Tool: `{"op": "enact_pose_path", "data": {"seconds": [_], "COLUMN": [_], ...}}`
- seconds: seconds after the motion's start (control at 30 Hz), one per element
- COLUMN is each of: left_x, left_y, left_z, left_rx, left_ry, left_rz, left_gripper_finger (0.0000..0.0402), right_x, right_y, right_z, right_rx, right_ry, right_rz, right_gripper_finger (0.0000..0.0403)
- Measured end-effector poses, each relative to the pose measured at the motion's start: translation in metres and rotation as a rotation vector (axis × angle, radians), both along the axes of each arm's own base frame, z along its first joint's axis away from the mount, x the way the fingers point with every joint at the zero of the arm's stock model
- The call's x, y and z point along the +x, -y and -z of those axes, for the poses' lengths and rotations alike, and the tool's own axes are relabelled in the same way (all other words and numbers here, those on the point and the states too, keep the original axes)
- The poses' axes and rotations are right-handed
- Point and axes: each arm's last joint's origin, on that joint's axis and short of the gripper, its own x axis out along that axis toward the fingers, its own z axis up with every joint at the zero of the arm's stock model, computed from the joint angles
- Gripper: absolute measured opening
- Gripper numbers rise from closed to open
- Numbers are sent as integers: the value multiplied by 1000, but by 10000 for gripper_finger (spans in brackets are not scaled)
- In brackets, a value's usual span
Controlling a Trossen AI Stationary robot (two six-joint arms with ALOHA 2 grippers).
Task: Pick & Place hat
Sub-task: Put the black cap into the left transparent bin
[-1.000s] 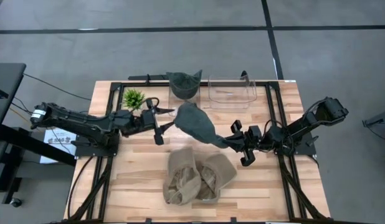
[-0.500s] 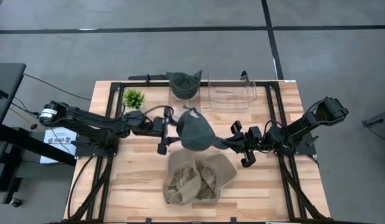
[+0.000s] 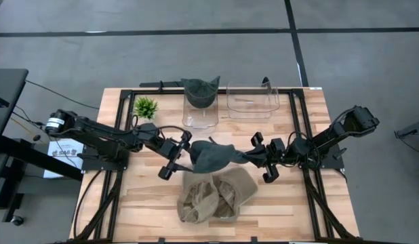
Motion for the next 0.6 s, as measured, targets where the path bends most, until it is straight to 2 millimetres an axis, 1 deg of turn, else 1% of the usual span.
{"op": "enact_pose_path", "data": {"seconds": [0.2, 0.3, 0.47, 0.6], "left_x": [-1, -3, -10, -19], "left_y": [-10, -17, -27, -29], "left_z": [-3, -4, -7, -11], "left_rx": [-1, -8, -9, -7], "left_ry": [8, -15, -71, -106], "left_rz": [-33, -57, -96, -102], "left_gripper_finger": [213, 213, 213, 213], "right_x": [0, 0, 0, 0], "right_y": [0, 1, 1, 1], "right_z": [0, 0, 0, 0], "right_rx": [3, 4, 5, 4], "right_ry": [-1, -2, -3, -3], "right_rz": [9, 12, 14, 14], "right_gripper_finger": [2, 2, 2, 2]}}
